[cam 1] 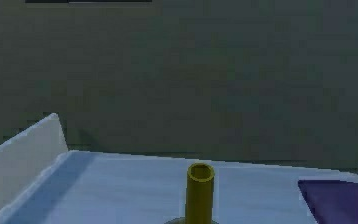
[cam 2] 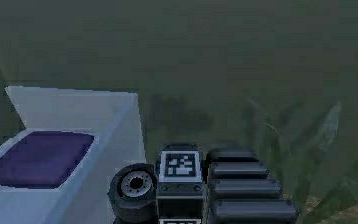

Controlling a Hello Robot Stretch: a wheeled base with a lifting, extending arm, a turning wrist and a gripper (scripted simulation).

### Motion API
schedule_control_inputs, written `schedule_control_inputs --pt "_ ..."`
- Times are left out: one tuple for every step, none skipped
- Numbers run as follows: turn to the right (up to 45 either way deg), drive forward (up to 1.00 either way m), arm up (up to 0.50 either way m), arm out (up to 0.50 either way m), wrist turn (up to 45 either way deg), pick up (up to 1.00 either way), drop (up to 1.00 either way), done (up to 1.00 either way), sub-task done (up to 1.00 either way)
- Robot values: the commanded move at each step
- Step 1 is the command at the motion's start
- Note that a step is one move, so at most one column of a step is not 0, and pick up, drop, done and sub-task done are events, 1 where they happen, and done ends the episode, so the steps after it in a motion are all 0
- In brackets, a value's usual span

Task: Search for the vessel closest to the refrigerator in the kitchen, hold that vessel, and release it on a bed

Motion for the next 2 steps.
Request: schedule_control_inputs --pt "-27.0 0.0 0.0 0.0 0.0 0.0 0.0 0.0 0.0" --pt "45.0 0.0 0.0 0.0 0.0 0.0 0.0 0.0 0.0"
